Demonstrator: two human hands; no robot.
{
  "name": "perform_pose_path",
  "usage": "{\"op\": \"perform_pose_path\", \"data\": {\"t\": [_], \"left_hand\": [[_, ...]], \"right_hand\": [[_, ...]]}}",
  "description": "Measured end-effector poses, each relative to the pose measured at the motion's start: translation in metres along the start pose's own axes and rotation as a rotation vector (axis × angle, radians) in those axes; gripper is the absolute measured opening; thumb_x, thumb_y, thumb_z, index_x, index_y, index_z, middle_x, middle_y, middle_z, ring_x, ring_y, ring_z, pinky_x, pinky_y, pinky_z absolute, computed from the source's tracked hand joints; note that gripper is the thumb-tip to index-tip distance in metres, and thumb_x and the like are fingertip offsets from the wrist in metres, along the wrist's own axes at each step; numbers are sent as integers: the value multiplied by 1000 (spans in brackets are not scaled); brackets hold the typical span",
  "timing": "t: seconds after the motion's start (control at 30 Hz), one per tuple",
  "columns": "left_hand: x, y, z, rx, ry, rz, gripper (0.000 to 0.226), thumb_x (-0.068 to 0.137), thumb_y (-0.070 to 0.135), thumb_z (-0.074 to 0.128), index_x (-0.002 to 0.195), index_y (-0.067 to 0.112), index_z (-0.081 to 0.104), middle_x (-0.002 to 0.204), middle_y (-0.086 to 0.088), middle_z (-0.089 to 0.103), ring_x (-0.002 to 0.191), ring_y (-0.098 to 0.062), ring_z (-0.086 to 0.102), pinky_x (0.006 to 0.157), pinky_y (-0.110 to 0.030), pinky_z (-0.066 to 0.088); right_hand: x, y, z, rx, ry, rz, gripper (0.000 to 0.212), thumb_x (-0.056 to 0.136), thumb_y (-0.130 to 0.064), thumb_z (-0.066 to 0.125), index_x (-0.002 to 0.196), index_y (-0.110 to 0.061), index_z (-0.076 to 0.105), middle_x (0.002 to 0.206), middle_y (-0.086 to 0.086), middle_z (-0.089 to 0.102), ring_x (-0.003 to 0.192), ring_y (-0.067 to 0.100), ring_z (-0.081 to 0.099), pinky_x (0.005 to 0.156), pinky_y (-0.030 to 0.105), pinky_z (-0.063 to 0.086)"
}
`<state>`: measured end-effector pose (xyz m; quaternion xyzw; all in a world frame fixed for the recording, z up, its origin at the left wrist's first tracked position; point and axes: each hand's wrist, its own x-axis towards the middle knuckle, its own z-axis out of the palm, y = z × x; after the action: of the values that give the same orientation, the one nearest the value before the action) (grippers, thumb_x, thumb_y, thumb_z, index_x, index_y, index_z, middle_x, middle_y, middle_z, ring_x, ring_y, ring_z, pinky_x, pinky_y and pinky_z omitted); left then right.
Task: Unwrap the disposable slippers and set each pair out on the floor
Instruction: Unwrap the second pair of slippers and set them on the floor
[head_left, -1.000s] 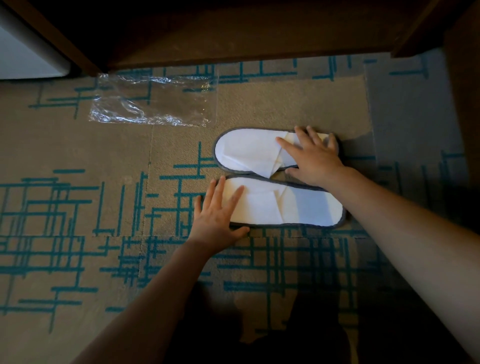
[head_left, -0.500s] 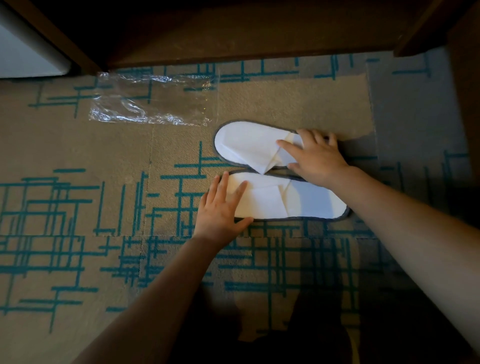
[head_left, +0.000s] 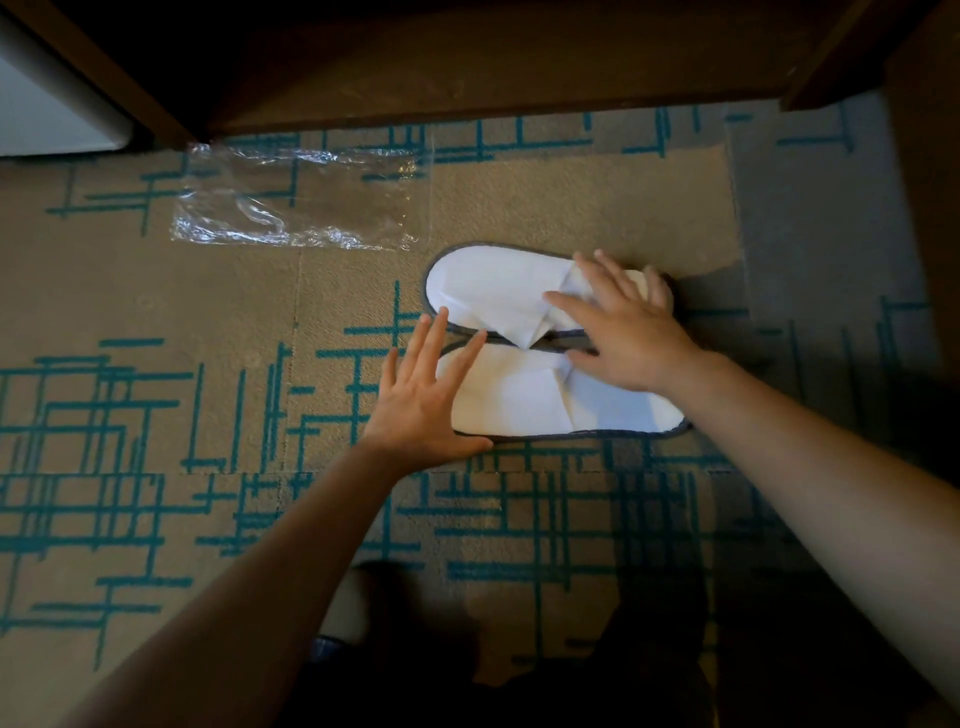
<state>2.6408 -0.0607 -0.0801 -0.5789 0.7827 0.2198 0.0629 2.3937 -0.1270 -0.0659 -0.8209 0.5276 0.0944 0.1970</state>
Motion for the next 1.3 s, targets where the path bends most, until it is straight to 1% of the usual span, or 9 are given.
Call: {"op": "perform_pose_path", "data": {"t": [0.07,0.17,0.4,0.6,0.7,0.8,0.9,1.07,1.3], "left_hand": [[10,-10,-8,83,-64,38,126,52,71,65,133,48,-29,155,-3,-26,139,-22,-27,111,-55,-4],[22,-20,-11,200,-174,78,128,52,73,65,136,42,-27,155,-5,-24,143,-26,-21,113,-61,1],[33,-6,-1,179,-132,24,127,48,76,63,142,39,-14,156,-6,-19,143,-29,-18,113,-60,4],[54,29,1,178,-87,-24,125,47,80,59,144,35,-6,157,-9,-10,144,-33,-8,114,-59,9],[64,49,0,195,-90,16,117,51,84,48,145,34,-2,157,-9,-6,145,-32,-4,112,-60,8],[69,48,-10,124,64,77,96,65,79,34,146,34,7,158,-10,6,145,-31,7,111,-62,12],[80,31,-21,72,185,79,84,75,67,43,146,34,12,158,-15,7,144,-36,6,110,-61,14],[104,12,-26,122,-64,95,75,84,55,46,145,38,6,158,-15,-6,145,-33,1,116,-52,10],[107,11,-21,106,-50,109,71,84,61,38,144,42,5,158,-15,-4,144,-34,2,117,-49,11]], "right_hand": [[-10,-25,12,-4,-71,-47,102,69,-62,62,144,-42,-4,156,1,-24,142,26,-22,109,63,-5],[-18,-45,27,-43,-217,-74,120,61,-57,72,143,-40,-14,154,0,-30,141,25,-26,109,66,-2],[-11,-29,13,1,-269,-69,105,72,-32,72,146,-36,-3,156,-4,-21,144,22,-19,111,63,4],[-16,1,7,72,-281,60,101,75,-4,61,145,-40,-3,155,-9,-24,143,17,-22,112,61,4],[-22,10,9,111,-266,166,99,76,-27,64,144,-41,-6,154,-6,-28,142,21,-24,109,66,2],[-31,-7,18,178,-104,288,94,77,-55,56,142,-43,-11,154,-2,-28,141,28,-25,107,69,2],[-36,-37,35,194,-26,283,84,81,-57,48,140,-45,-11,153,-3,-30,140,29,-27,105,71,-1],[-31,-56,55,4,-47,263,77,87,-59,35,144,-38,-12,157,7,-19,142,35,-16,104,71,9],[-27,-51,53,-102,-1,273,76,87,-65,24,146,-30,-8,157,16,-8,143,37,-3,105,64,19]]}}
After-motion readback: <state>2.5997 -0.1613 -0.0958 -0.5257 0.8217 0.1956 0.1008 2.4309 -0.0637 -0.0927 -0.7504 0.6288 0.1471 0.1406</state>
